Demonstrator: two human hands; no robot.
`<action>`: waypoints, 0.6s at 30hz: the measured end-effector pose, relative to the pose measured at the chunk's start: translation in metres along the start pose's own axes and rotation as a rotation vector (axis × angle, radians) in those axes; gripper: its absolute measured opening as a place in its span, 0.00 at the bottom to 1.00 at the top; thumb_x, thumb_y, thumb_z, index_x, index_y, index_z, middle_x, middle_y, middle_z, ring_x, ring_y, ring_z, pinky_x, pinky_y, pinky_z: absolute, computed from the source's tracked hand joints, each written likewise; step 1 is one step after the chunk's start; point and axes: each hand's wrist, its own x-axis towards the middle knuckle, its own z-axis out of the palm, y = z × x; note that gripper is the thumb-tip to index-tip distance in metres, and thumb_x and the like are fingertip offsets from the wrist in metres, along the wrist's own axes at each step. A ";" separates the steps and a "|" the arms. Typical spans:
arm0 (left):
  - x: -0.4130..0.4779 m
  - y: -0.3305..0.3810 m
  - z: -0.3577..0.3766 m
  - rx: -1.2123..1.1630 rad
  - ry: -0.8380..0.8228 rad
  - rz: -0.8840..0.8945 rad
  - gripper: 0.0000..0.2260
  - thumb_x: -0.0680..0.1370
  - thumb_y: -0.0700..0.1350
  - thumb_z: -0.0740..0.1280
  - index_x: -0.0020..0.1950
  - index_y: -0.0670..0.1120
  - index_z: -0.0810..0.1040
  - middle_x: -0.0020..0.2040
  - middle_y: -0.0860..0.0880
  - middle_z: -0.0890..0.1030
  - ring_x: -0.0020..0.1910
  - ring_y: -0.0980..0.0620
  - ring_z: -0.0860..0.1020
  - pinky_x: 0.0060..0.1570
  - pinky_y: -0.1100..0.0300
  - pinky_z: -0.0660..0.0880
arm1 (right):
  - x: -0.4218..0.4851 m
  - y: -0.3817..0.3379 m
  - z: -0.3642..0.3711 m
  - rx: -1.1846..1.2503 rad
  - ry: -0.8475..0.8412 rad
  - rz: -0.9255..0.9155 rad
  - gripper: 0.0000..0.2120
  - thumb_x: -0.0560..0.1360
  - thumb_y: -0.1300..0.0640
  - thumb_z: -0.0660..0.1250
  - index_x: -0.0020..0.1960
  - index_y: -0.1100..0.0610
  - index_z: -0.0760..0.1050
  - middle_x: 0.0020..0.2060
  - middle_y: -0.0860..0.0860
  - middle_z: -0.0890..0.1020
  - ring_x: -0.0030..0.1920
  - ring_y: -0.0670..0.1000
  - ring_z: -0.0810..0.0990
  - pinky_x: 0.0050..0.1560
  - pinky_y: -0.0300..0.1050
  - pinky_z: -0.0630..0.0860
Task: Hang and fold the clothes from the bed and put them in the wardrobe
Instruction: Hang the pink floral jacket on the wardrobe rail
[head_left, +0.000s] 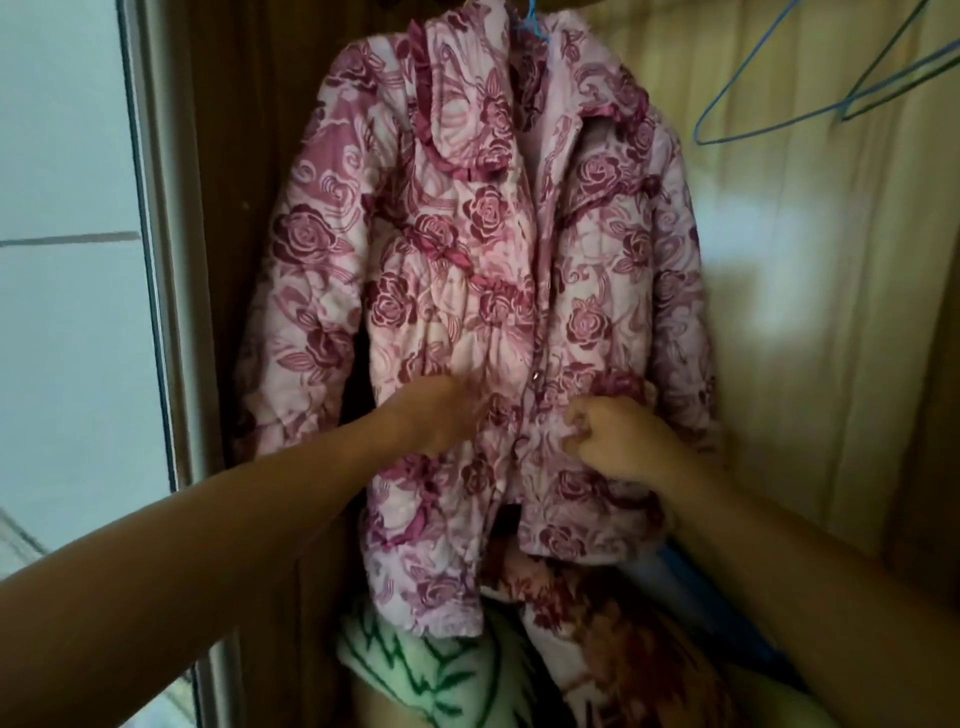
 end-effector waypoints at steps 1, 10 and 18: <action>-0.010 -0.003 0.009 0.019 -0.004 -0.015 0.13 0.81 0.47 0.62 0.56 0.40 0.80 0.52 0.40 0.83 0.54 0.40 0.81 0.53 0.53 0.77 | -0.010 0.002 0.005 0.002 -0.045 -0.003 0.13 0.74 0.45 0.71 0.56 0.48 0.79 0.54 0.50 0.83 0.55 0.54 0.81 0.59 0.50 0.77; -0.121 -0.049 0.101 0.051 -0.207 -0.234 0.17 0.75 0.55 0.71 0.57 0.45 0.79 0.57 0.44 0.81 0.57 0.43 0.79 0.55 0.53 0.76 | -0.088 -0.001 0.077 -0.062 -0.385 -0.052 0.19 0.69 0.36 0.69 0.49 0.50 0.79 0.43 0.48 0.80 0.47 0.52 0.80 0.48 0.45 0.78; -0.238 -0.084 0.175 0.081 -0.399 -0.451 0.20 0.75 0.57 0.69 0.58 0.44 0.79 0.57 0.44 0.81 0.58 0.43 0.79 0.51 0.55 0.75 | -0.135 -0.033 0.148 -0.007 -0.564 -0.144 0.15 0.74 0.46 0.70 0.46 0.59 0.76 0.42 0.57 0.80 0.44 0.58 0.79 0.44 0.50 0.74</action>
